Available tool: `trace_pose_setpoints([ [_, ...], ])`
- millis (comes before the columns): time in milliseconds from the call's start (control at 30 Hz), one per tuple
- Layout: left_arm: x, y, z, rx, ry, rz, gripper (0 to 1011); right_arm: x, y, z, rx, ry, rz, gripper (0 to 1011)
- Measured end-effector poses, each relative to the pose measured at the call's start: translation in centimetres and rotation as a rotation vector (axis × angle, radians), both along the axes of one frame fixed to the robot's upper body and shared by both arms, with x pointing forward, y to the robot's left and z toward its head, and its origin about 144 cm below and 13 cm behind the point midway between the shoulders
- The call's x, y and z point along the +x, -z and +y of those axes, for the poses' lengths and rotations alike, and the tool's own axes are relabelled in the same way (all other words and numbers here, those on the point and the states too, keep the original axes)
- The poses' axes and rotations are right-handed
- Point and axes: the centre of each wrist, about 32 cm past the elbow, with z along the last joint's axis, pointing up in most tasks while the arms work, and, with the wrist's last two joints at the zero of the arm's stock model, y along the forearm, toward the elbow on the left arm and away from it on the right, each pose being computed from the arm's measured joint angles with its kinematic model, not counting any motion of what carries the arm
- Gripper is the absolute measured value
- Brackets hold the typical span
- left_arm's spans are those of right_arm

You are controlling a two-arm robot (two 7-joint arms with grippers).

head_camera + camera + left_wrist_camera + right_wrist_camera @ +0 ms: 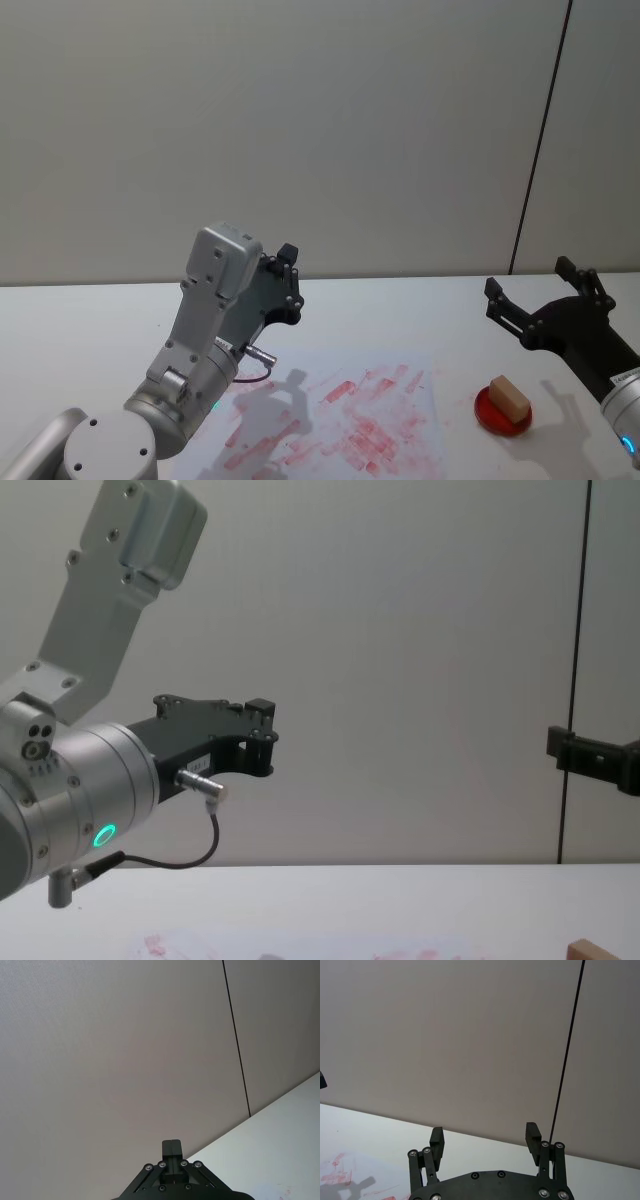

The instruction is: Use the one hand to pick up the stamp and affix it onto the A4 paper.

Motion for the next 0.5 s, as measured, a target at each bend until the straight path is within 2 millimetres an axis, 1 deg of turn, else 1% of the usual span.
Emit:
trace_pose_setpoints([
  [500,0.0,0.0,0.0,0.0,0.0,0.0,0,0.0,0.0,0.0,0.0,0.0,0.0,1001],
])
